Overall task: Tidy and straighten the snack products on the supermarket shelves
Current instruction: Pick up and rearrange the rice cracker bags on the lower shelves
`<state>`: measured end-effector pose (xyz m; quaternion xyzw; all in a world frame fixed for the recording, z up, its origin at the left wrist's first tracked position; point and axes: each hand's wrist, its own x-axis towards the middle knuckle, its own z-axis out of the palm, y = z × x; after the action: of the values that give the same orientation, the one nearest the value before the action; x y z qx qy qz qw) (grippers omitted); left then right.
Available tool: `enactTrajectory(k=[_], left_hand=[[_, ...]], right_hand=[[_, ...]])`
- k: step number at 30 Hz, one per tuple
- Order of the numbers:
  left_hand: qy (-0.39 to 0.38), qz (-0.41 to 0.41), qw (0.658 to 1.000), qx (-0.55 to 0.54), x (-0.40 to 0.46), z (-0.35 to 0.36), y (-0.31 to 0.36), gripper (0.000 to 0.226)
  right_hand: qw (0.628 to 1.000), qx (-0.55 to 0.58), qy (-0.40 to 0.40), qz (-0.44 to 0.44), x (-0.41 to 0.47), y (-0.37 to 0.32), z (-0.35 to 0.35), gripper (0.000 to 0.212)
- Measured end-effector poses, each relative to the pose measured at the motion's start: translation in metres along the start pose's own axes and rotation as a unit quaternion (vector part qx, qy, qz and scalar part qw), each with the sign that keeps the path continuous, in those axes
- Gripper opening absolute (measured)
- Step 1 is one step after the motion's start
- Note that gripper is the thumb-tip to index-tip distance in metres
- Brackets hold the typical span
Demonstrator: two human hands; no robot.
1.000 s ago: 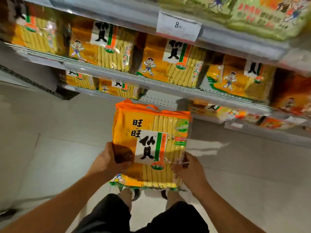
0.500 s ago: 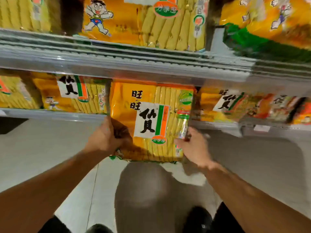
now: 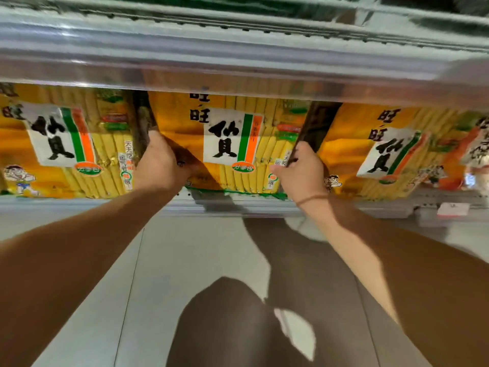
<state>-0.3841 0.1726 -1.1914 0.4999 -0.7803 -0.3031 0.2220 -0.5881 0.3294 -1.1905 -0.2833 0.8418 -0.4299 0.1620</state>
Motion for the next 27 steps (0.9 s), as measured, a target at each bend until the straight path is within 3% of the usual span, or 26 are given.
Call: enactTrajectory(k=[8, 16, 18, 21, 23, 25, 27], left_hand=[[-0.009, 0.016, 1.0, 0.015, -0.013, 0.006, -0.02, 0.083], [-0.034, -0.019, 0.999, 0.036, -0.01, 0.003, -0.013, 0.08], [-0.043, -0.061, 0.997, 0.038, -0.012, 0.001, -0.006, 0.075], [-0.049, -0.15, 0.987, -0.005, -0.024, -0.013, 0.011, 0.071], [-0.11, -0.178, 0.978, -0.01, -0.047, -0.039, 0.027, 0.058], [-0.184, -0.177, 0.967, -0.003, -0.085, -0.076, 0.05, 0.037], [-0.21, -0.134, 0.968, 0.024, -0.125, -0.121, 0.084, 0.017]], right_hand=[[0.998, -0.047, -0.035, -0.028, 0.004, 0.004, 0.007, 0.032], [0.997, -0.042, -0.057, -0.005, 0.004, 0.01, 0.01, 0.031], [0.996, -0.053, -0.065, 0.01, 0.004, 0.01, 0.009, 0.038], [0.993, -0.054, -0.087, 0.057, -0.018, -0.002, -0.009, 0.076], [0.99, -0.008, -0.099, 0.096, -0.051, -0.019, -0.036, 0.077], [0.986, 0.025, -0.101, 0.128, -0.095, -0.044, -0.08, 0.064], [0.985, 0.048, -0.078, 0.147, -0.141, -0.077, -0.138, 0.047]])
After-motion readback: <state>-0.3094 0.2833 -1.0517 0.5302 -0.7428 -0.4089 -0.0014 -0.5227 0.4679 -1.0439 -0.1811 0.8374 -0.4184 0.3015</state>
